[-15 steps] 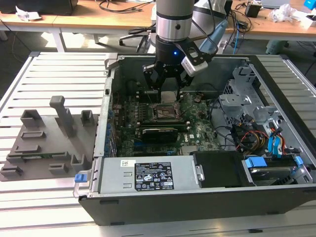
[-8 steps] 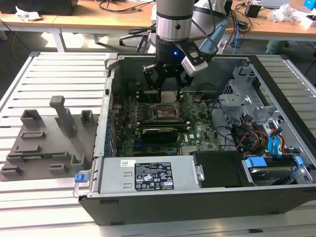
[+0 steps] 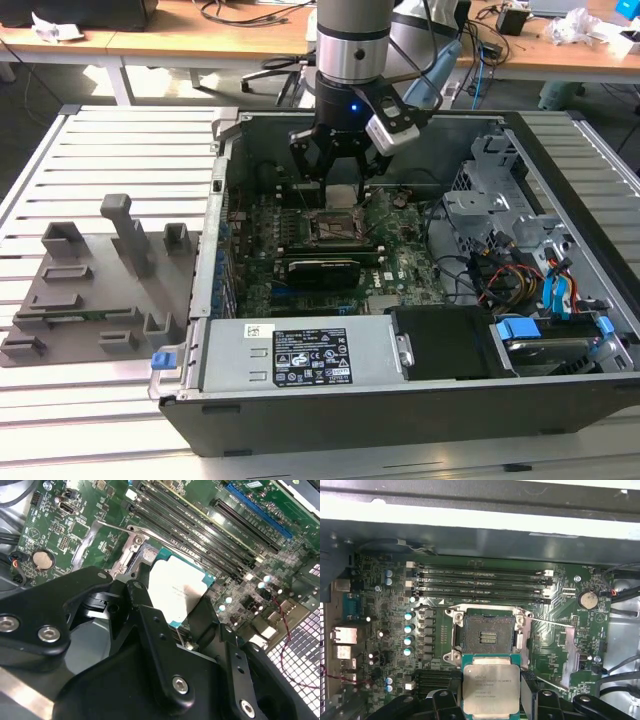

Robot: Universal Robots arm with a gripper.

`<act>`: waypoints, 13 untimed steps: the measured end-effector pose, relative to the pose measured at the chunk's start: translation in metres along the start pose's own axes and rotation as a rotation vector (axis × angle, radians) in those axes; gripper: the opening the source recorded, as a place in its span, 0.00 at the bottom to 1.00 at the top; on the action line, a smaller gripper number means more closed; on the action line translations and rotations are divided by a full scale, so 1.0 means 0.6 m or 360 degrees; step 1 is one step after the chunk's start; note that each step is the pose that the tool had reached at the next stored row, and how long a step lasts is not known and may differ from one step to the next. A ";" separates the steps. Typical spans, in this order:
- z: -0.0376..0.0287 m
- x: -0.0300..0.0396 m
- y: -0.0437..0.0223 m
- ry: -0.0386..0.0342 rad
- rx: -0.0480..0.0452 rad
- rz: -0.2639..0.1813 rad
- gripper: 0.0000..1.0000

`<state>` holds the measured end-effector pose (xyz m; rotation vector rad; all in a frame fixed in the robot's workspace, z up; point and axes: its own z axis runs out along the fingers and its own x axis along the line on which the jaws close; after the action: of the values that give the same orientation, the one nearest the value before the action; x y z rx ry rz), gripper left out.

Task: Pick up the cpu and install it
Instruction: 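Place the cpu into insertion slot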

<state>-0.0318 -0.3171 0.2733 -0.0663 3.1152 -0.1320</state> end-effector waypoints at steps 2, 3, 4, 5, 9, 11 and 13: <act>0.000 0.000 0.000 0.0001 0.0000 0.0016 0.55; 0.000 0.000 0.000 0.0003 0.0001 0.0040 0.55; 0.000 0.000 0.000 0.0005 0.0001 0.0064 0.55; 0.000 0.000 0.000 0.0007 0.0002 0.0077 0.55; 0.000 0.000 0.000 0.0009 0.0002 0.0101 0.55; 0.000 0.000 0.000 0.0010 0.0002 0.0118 0.55; 0.000 0.000 0.000 0.0011 0.0003 0.0133 0.55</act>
<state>-0.0318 -0.3171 0.2732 0.0647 3.1188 -0.1335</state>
